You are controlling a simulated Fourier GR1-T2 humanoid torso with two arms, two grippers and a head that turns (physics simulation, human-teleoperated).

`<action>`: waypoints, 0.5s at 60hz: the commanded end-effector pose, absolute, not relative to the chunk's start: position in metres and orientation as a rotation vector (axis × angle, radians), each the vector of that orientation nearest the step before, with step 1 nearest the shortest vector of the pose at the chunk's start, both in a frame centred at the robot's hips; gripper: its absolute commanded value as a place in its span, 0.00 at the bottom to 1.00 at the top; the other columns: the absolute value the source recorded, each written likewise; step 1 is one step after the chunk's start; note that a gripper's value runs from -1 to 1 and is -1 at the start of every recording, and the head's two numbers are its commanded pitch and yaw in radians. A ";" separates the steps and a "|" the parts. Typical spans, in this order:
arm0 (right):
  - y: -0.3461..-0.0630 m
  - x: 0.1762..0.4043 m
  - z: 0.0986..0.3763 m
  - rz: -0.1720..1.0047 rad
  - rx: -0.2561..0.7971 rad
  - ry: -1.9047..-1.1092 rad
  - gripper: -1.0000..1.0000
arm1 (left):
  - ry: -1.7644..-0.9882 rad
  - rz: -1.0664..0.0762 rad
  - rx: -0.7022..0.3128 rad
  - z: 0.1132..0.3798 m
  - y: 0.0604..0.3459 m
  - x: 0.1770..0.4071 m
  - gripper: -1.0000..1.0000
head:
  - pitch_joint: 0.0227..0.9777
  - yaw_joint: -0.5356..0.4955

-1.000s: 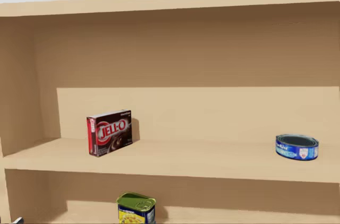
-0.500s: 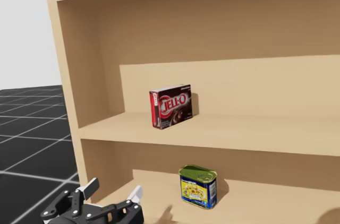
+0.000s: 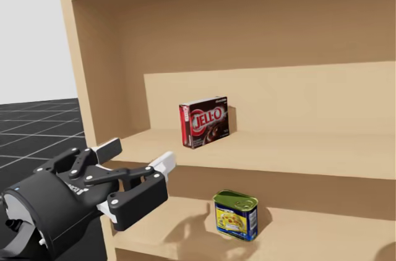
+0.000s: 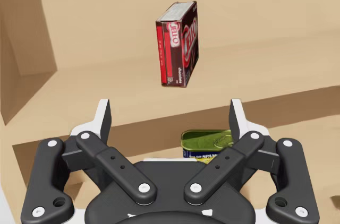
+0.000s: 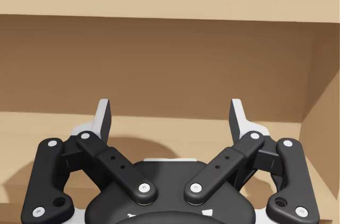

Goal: Retrieve the pudding box from the shelves.

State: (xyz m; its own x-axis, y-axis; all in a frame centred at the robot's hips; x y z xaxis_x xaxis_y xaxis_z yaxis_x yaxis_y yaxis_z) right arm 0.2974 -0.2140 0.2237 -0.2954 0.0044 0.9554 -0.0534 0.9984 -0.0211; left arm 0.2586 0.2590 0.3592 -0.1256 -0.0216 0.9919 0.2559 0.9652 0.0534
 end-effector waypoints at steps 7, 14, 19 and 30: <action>-0.214 0.298 0.224 0.057 0.040 -1.868 0.00 | -1.660 -0.253 -0.237 0.395 0.246 0.286 0.00 | 0.23 0.86; -0.214 0.298 0.224 0.055 0.041 -1.868 0.00 | -1.648 -0.245 -0.238 0.399 0.239 0.309 0.00 | 0.23 0.86; -0.215 0.298 0.224 0.053 0.040 -1.869 0.00 | -1.624 -0.241 -0.236 0.399 0.232 0.328 0.00 | 0.23 0.86; -0.216 0.298 0.225 0.050 0.041 -1.870 0.00 | -1.587 -0.227 -0.231 0.390 0.224 0.360 0.00 | 0.24 0.85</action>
State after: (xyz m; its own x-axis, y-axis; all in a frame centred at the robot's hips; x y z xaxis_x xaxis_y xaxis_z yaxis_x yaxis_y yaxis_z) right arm 0.2978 -0.2152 0.2246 -0.2943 -0.0013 0.9557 -0.0551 0.9984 -0.0157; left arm 0.3330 0.2304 0.4013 -0.1404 0.0292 0.9897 0.2952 0.9553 0.0138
